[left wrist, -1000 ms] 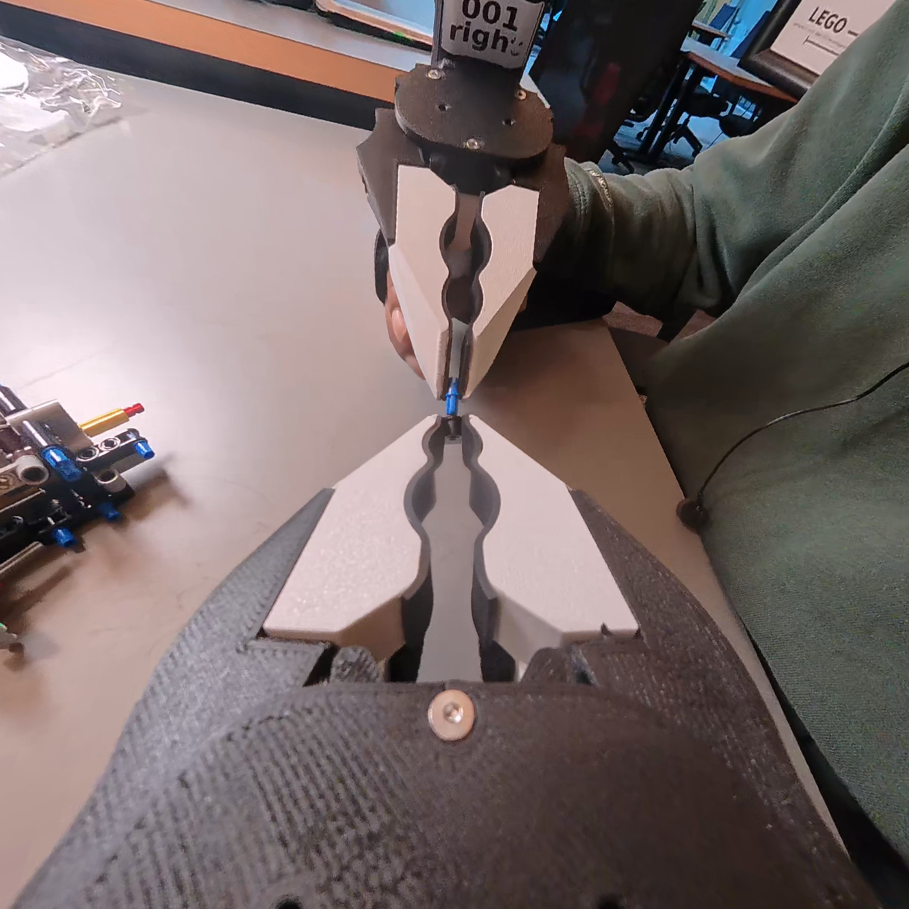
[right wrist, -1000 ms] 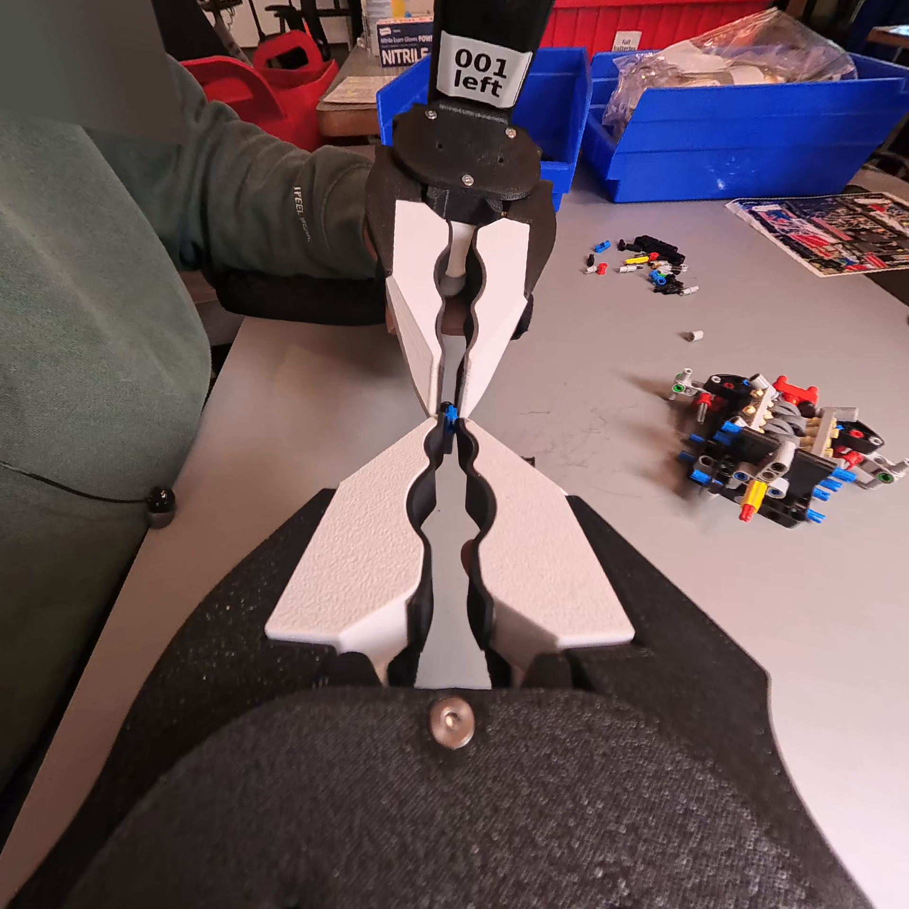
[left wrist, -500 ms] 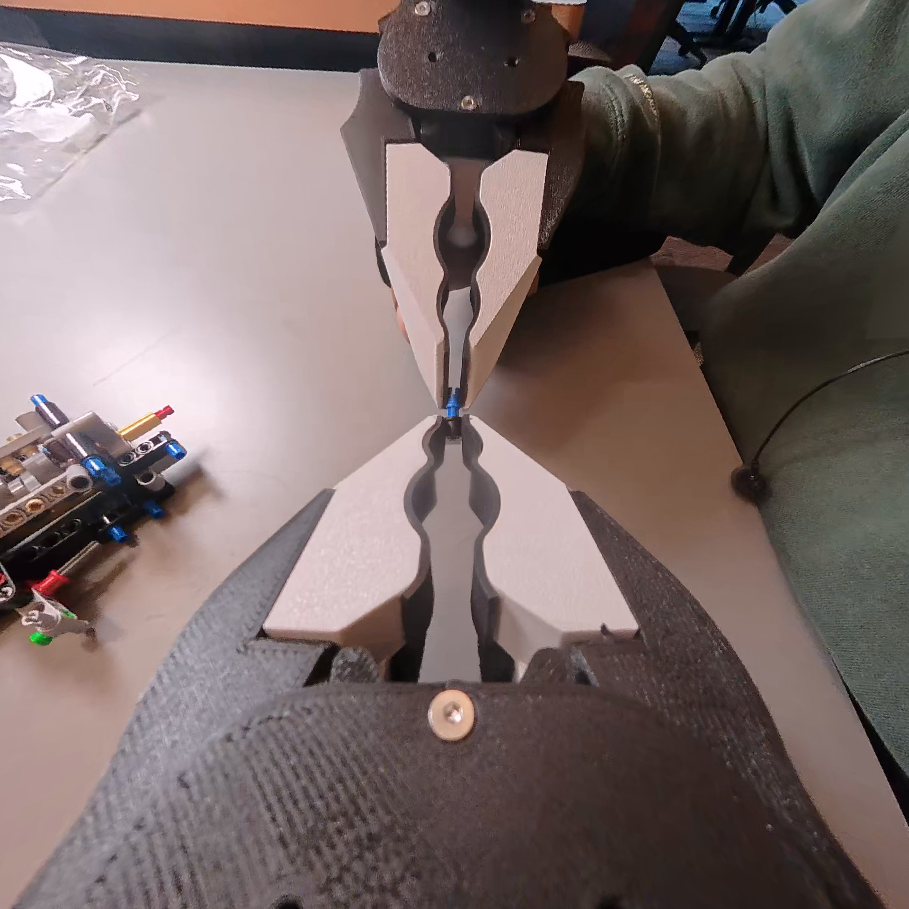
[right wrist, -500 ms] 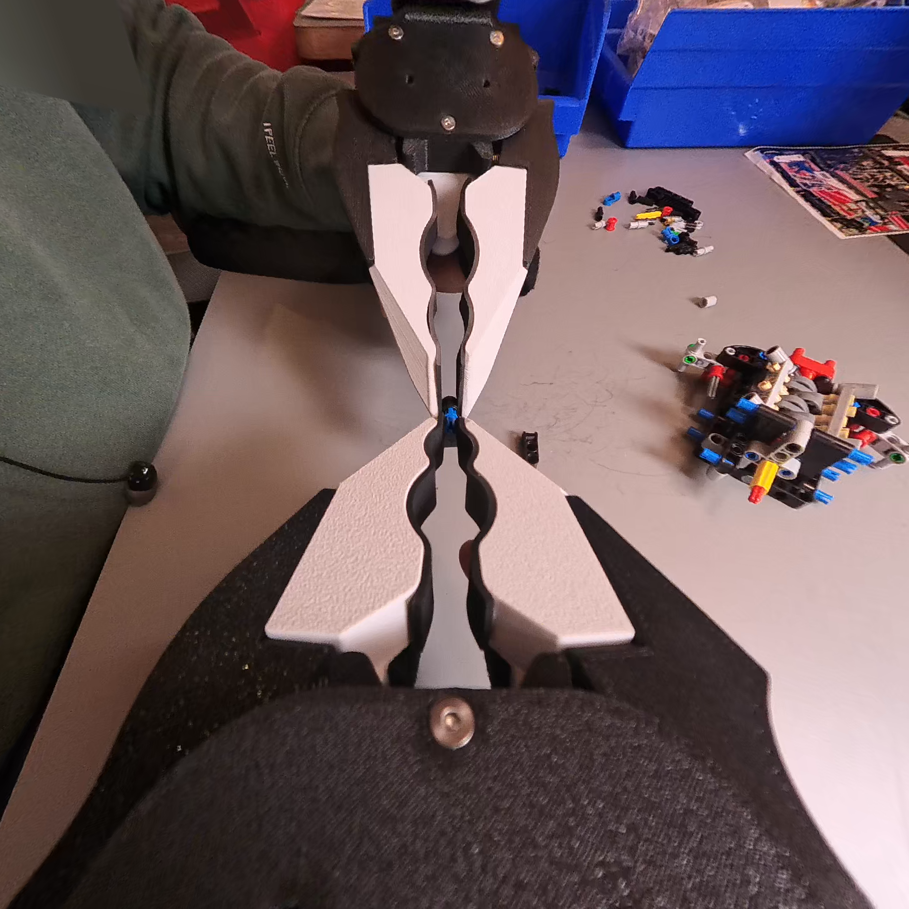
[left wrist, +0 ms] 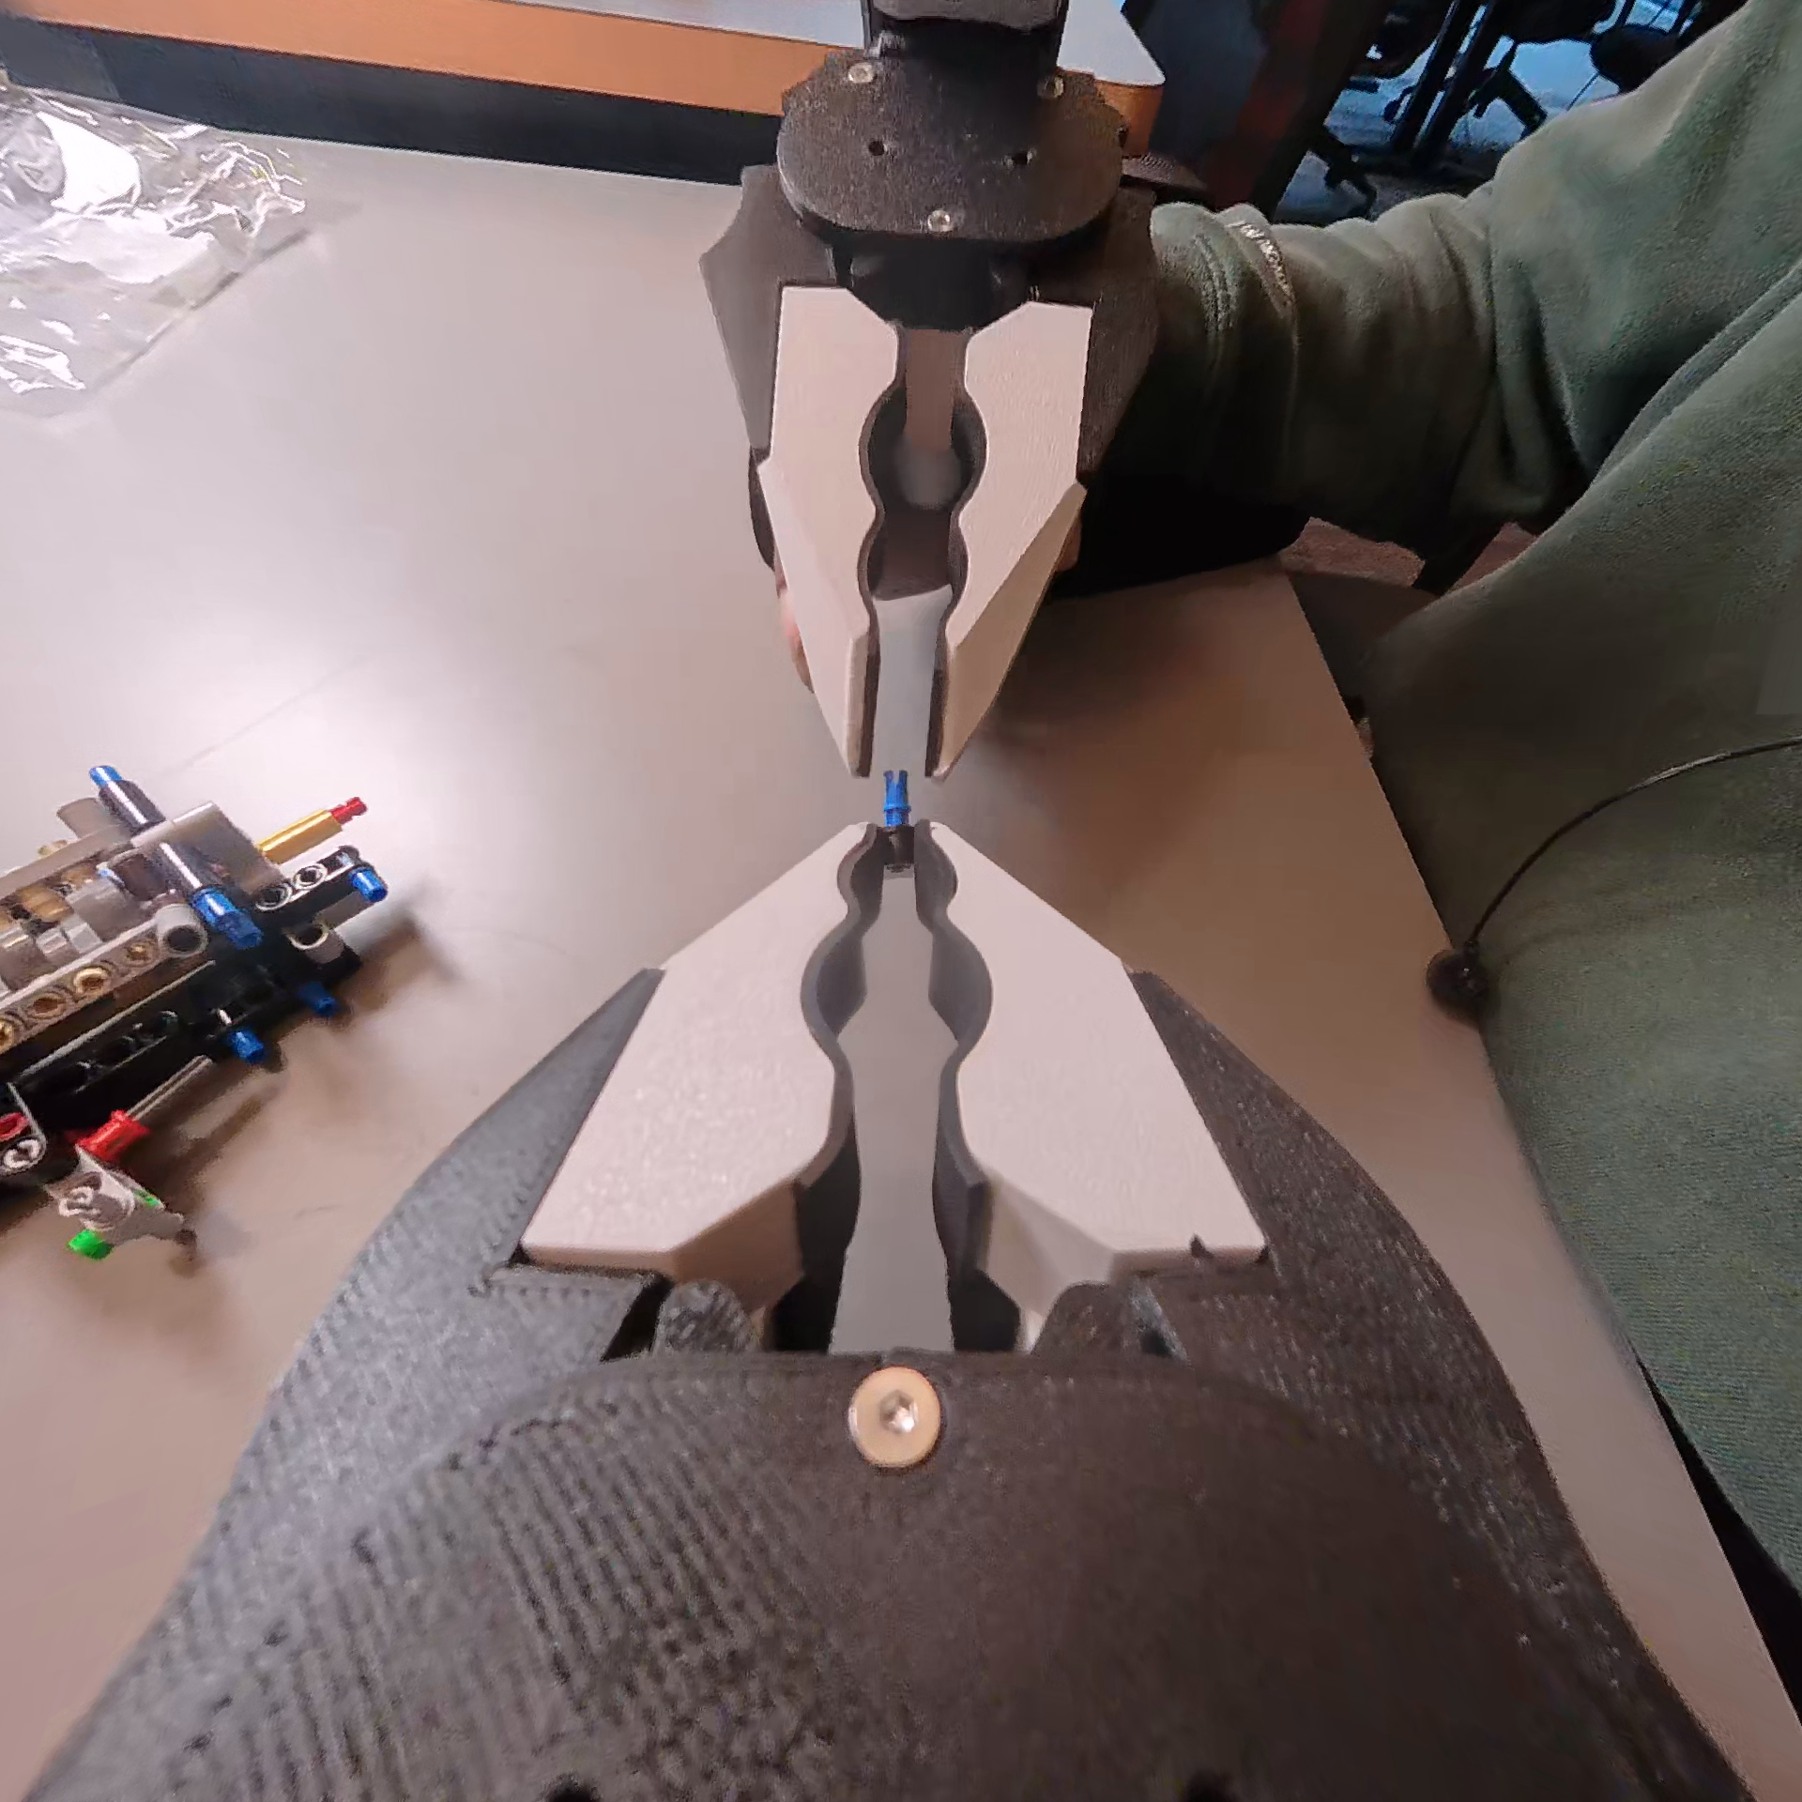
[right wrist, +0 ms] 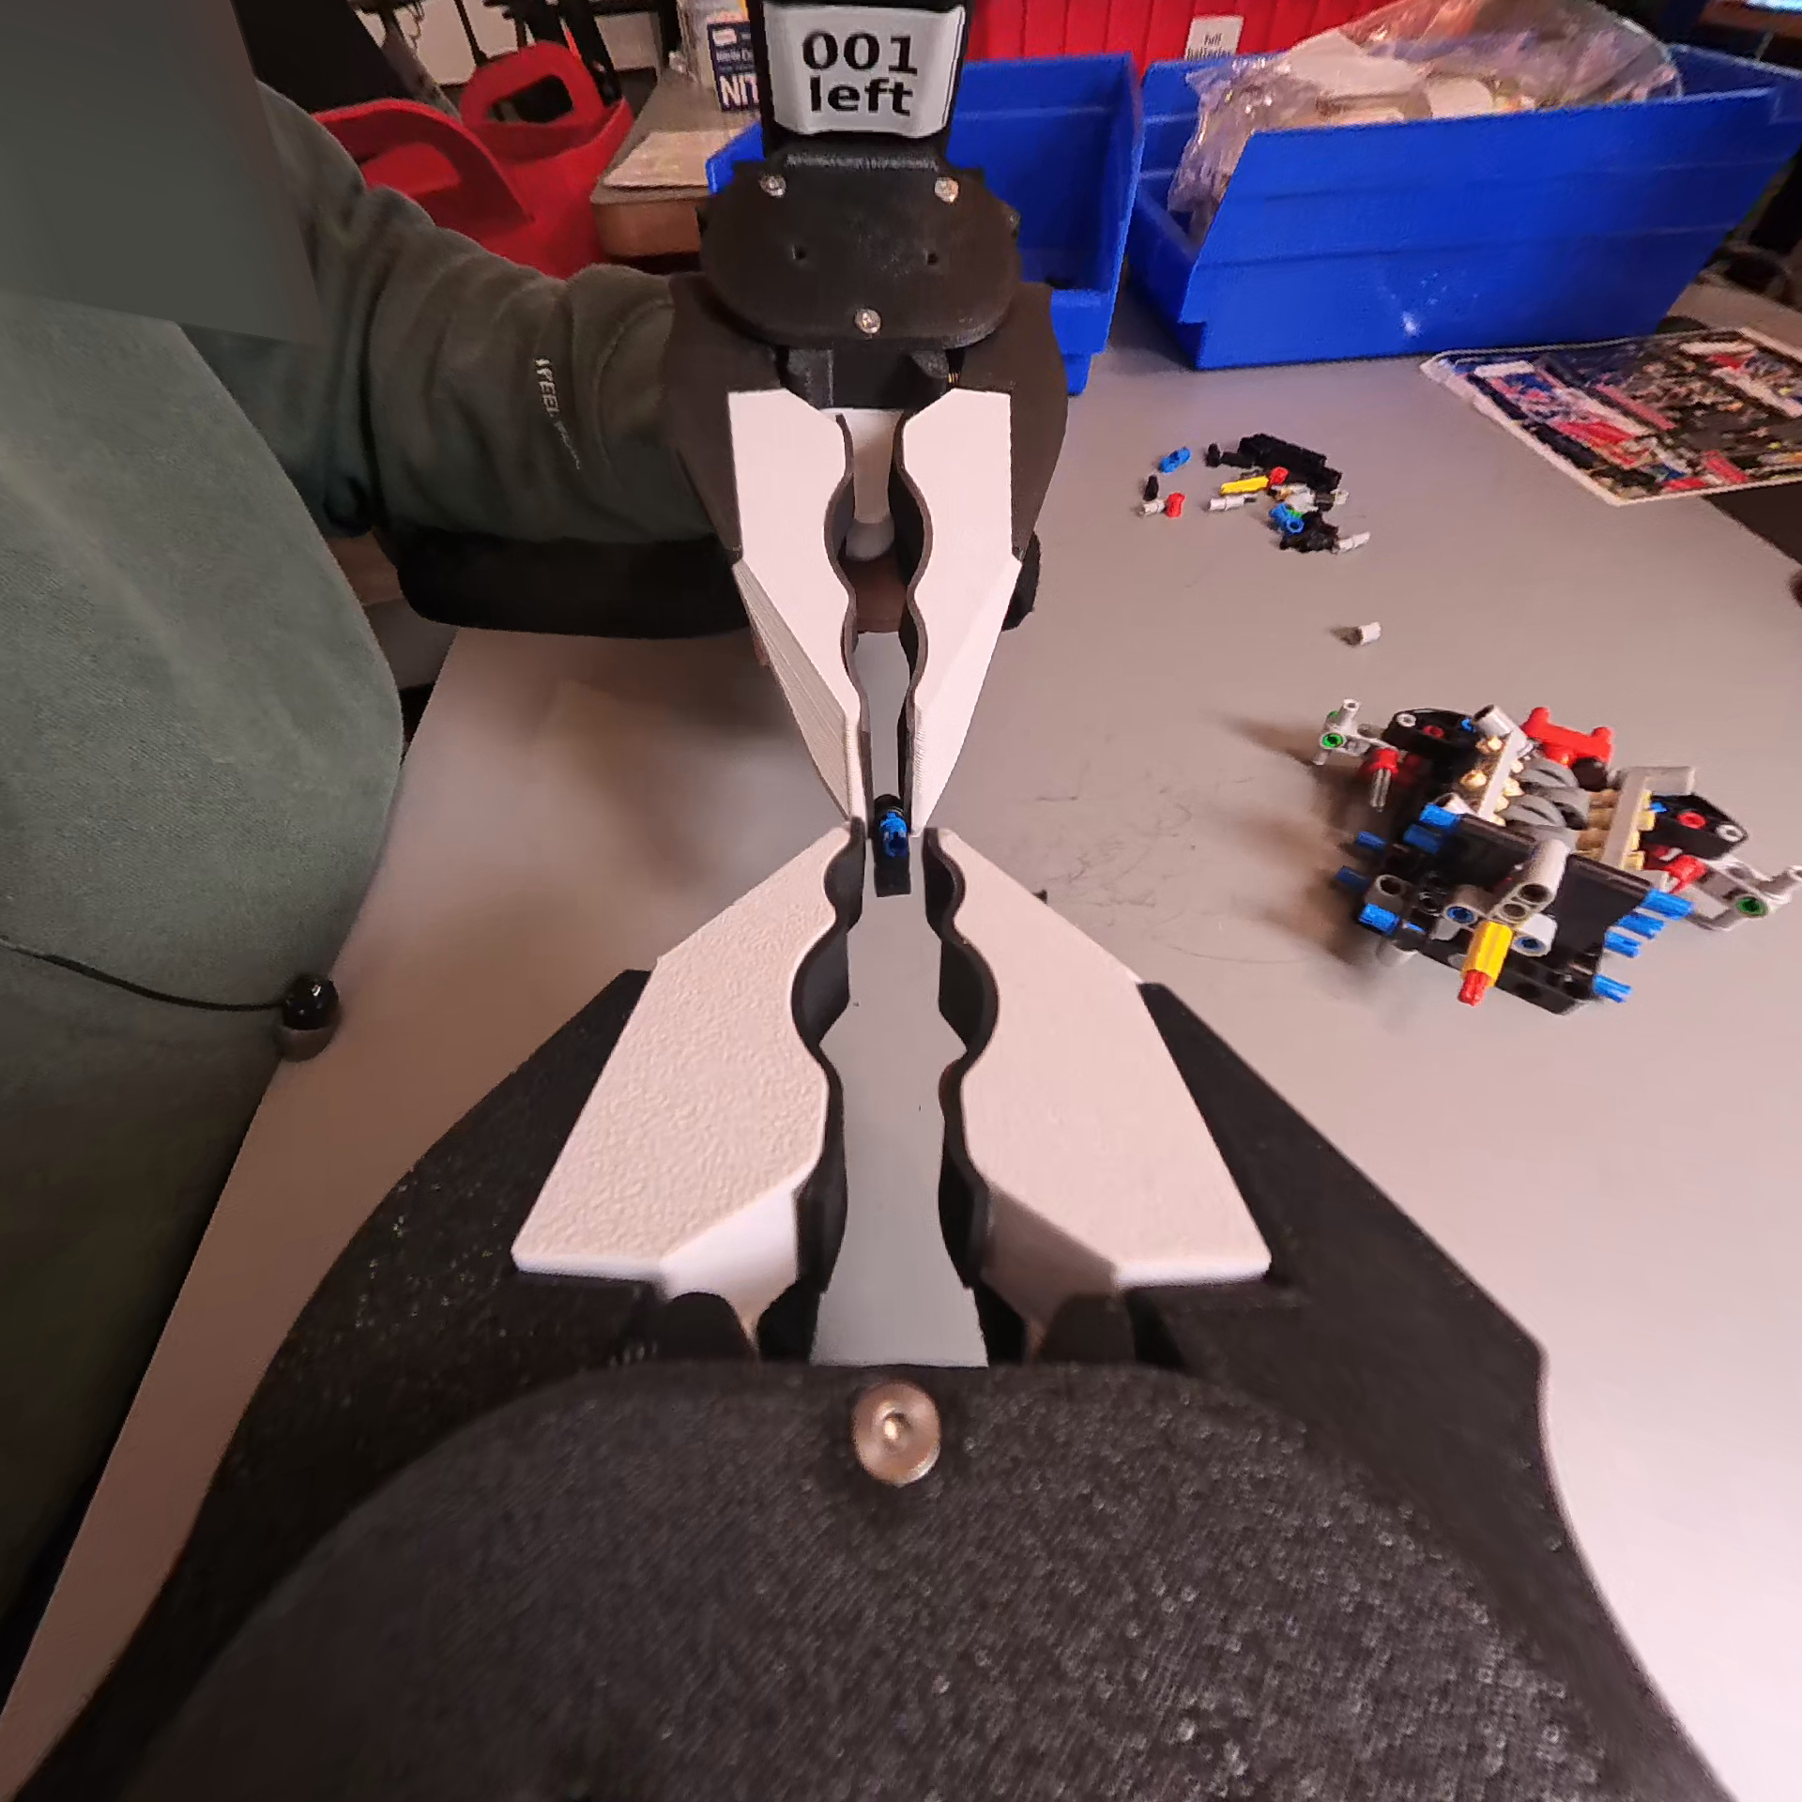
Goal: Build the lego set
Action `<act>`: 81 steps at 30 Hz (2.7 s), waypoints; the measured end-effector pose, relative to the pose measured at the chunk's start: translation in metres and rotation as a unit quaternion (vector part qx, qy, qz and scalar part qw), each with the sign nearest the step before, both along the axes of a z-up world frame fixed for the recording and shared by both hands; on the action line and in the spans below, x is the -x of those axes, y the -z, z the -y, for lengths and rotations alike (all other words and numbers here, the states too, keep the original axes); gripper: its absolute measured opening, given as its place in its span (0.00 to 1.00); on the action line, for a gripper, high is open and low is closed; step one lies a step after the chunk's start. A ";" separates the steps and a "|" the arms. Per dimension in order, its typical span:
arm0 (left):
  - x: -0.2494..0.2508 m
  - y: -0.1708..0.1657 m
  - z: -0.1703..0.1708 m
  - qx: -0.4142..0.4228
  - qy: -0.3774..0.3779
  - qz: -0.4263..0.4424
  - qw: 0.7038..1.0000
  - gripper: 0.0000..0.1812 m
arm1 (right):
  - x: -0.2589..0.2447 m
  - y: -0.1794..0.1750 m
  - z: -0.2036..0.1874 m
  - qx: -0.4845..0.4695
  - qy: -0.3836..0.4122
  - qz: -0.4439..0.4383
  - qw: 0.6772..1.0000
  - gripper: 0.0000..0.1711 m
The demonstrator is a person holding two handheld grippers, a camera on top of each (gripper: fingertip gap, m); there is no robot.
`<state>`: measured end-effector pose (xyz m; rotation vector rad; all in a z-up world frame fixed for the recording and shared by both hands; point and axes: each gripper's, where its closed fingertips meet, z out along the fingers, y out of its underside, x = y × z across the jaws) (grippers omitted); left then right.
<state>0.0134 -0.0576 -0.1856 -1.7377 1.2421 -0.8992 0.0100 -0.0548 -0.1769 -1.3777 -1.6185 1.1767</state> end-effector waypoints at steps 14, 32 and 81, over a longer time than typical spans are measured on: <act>-0.003 -0.001 0.003 -0.004 -0.001 0.002 1.000 0.02 | 0.001 0.003 0.004 -0.004 -0.006 0.008 1.000 0.01; -0.002 0.002 0.002 0.011 0.005 0.008 1.000 0.02 | 0.004 0.007 0.003 0.009 -0.002 0.006 1.000 0.02; 0.000 -0.046 -0.002 0.043 -0.008 0.192 0.980 0.03 | 0.008 -0.016 0.004 0.062 -0.005 -0.067 0.996 0.04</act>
